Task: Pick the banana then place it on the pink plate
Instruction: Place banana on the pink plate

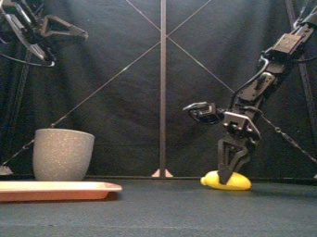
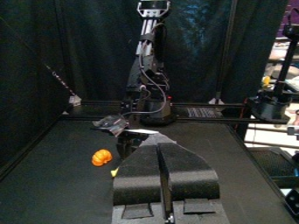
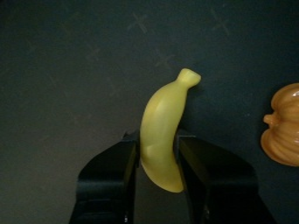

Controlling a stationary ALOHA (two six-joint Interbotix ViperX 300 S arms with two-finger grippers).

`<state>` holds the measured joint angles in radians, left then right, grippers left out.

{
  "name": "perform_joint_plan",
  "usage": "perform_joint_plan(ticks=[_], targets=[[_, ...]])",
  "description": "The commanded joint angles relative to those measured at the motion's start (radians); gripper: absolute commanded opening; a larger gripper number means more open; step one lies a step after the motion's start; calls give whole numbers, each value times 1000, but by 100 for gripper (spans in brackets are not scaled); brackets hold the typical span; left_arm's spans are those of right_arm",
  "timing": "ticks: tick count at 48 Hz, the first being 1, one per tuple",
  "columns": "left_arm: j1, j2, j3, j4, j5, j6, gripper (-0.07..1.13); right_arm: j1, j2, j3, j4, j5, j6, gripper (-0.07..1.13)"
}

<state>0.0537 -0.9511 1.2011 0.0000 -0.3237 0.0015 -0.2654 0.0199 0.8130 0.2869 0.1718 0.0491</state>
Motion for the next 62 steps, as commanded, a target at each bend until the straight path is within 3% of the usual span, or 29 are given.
perform_joint_plan(ticks=[1, 22, 34, 54, 62], targets=[[3, 3, -12, -2, -9, 0, -1, 20, -52, -51, -6, -5, -5, 53], [15, 5, -3, 0, -9, 0, -1, 229, 18, -313, -167, -164, -2, 53], [54, 3, 2, -2, -11, 0, -1, 308, 181, -439, -118, -357, 2, 53], [63, 5, 25, -2, -11, 0, -1, 362, 374, -647, -104, -354, 2, 54], [67, 5, 40, -2, -9, 0, -1, 356, 388, -663, -77, -356, 2, 66]])
